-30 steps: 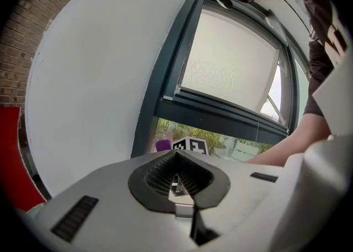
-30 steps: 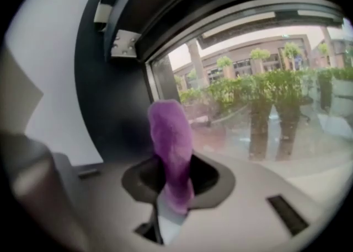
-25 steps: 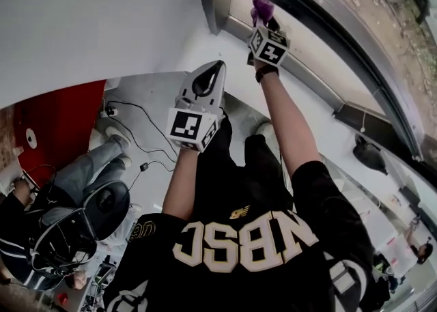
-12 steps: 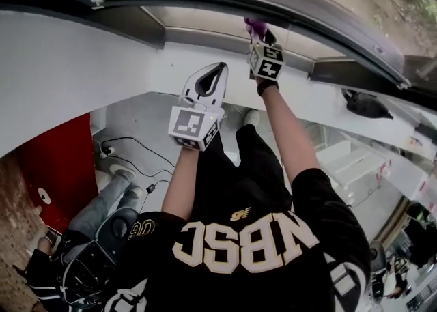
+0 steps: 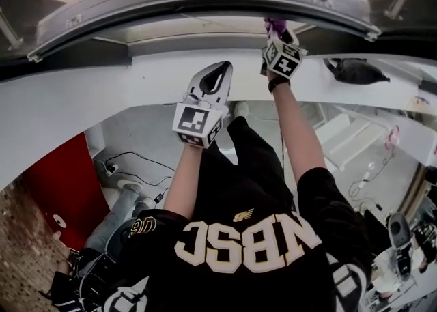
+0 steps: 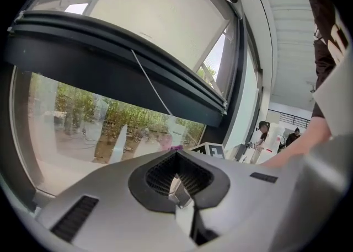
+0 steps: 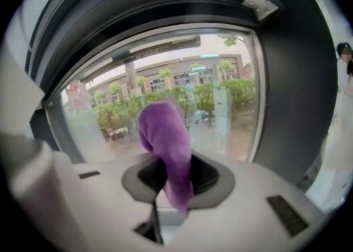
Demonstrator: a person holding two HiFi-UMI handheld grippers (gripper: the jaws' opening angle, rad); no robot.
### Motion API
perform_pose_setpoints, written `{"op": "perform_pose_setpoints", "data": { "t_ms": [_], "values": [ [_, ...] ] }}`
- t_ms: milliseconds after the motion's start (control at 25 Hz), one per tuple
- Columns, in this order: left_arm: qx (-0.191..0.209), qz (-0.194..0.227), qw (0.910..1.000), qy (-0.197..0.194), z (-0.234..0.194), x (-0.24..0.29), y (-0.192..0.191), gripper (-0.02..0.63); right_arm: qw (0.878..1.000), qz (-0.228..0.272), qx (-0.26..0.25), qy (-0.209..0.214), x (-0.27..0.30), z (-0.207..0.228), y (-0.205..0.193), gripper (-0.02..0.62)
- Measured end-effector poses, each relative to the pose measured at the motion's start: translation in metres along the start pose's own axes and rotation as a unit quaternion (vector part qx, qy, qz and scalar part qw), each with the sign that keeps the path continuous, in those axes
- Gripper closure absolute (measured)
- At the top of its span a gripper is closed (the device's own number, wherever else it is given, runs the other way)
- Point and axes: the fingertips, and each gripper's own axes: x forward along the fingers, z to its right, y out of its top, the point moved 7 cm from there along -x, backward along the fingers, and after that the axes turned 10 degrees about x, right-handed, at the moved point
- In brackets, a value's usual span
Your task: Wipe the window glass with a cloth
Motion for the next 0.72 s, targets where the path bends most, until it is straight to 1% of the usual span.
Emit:
{"op": "perform_pose_setpoints", "data": {
  "t_ms": [80,200,320,400,480,560,640,720],
  "values": [
    [0.003,-0.004,1.0,-0.005,0.012,0.012,-0.003,0.583,1.0,0.008,0.013,-0.022,0.002,0.029,0.009,0.505],
    [0.01,-0.011,0.9999,0.001,0.02,0.019,-0.007,0.583,0.998,0.029,0.033,-0.049,-0.002,0.058,0.017,0.505],
    [0.006,-0.008,0.9999,0.001,0.013,0.018,-0.014,0.583,0.993,0.048,0.052,-0.091,-0.003,0.08,0.017,0.505],
    [0.001,-0.006,1.0,0.003,0.001,0.012,-0.022,0.583,0.992,0.046,0.048,-0.107,-0.003,0.081,0.007,0.505],
    [-0.007,-0.005,0.9999,0.012,-0.017,-0.001,-0.034,0.583,0.995,0.03,0.017,-0.09,-0.007,0.059,-0.013,0.505],
    [-0.013,-0.004,0.9995,0.028,-0.044,-0.02,-0.04,0.583,0.998,0.009,-0.025,-0.05,-0.011,0.016,-0.04,0.505],
    [-0.02,-0.003,0.9988,0.045,-0.08,-0.049,-0.048,0.583,0.998,-0.012,-0.057,0.002,-0.015,-0.042,-0.075,0.505],
    [-0.027,-0.005,0.9974,0.066,-0.118,-0.084,-0.058,0.583,0.994,-0.034,-0.082,0.057,-0.017,-0.11,-0.113,0.505]
  ]
}}
